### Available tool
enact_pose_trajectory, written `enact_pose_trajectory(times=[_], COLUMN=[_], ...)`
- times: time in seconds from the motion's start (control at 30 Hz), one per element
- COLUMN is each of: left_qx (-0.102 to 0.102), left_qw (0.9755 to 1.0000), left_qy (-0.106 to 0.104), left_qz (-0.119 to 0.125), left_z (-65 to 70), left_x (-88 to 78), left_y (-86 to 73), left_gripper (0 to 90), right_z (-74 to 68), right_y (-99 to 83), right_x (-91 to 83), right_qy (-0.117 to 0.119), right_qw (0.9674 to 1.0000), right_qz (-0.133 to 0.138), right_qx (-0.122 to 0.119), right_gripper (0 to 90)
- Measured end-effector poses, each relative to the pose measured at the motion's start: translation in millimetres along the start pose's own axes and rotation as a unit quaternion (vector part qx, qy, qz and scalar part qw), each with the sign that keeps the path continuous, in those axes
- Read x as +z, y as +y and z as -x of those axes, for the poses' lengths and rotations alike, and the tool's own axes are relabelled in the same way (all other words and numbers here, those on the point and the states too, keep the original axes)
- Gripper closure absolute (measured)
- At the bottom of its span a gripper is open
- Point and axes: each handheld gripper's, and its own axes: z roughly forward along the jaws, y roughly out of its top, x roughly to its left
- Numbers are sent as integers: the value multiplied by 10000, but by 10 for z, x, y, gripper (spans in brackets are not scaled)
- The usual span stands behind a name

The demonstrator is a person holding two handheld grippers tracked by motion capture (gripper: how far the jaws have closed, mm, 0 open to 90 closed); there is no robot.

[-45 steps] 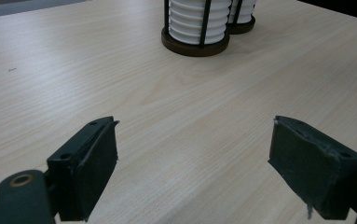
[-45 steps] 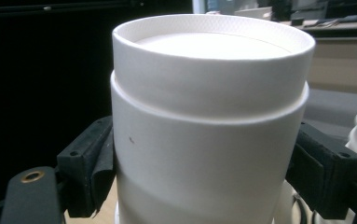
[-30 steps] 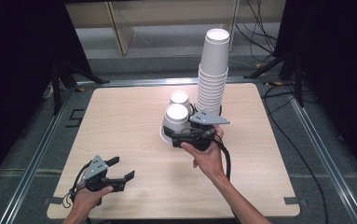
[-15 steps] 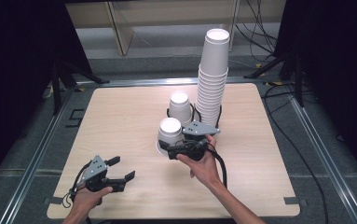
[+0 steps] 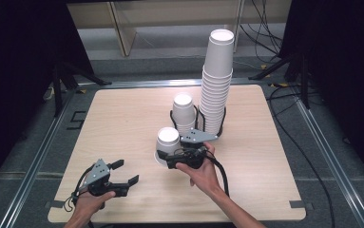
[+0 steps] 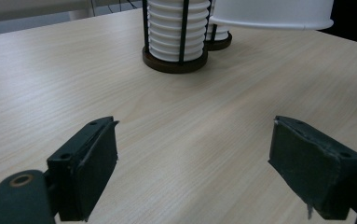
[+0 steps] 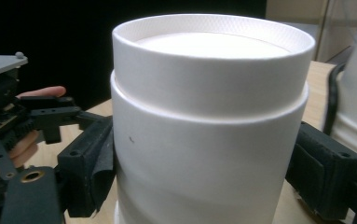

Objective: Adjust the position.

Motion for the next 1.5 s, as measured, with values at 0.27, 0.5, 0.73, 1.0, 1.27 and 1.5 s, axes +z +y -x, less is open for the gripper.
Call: enact_pose_trajectory(times=[0.27,0.5,0.73,1.0,1.27,1.5], left_qx=[-70,-173,-114,-112,-142,-188], left_qw=[9995,9982,9975,9965,9966,9971], left_qy=[-247,-446,-587,-703,-733,-673], left_qz=[181,365,378,442,356,314], left_z=[53,89,137,185,221,233], left_x=[34,39,57,71,70,82], left_y=[7,31,50,61,80,78], left_gripper=[147,148,147,144,114,49], right_z=[-85,-154,-242,-324,-413,-481], right_y=[-30,-58,-66,-80,-120,-124], right_x=[104,186,247,298,371,398], right_qy=[185,353,558,716,883,955], right_qw=[9998,9993,9983,9973,9958,9953], right_qz=[-25,-61,-76,-109,-204,-154], right_qx=[-100,-122,-175,-124,-154,-88], right_gripper=[180,180,180,183,186,187])
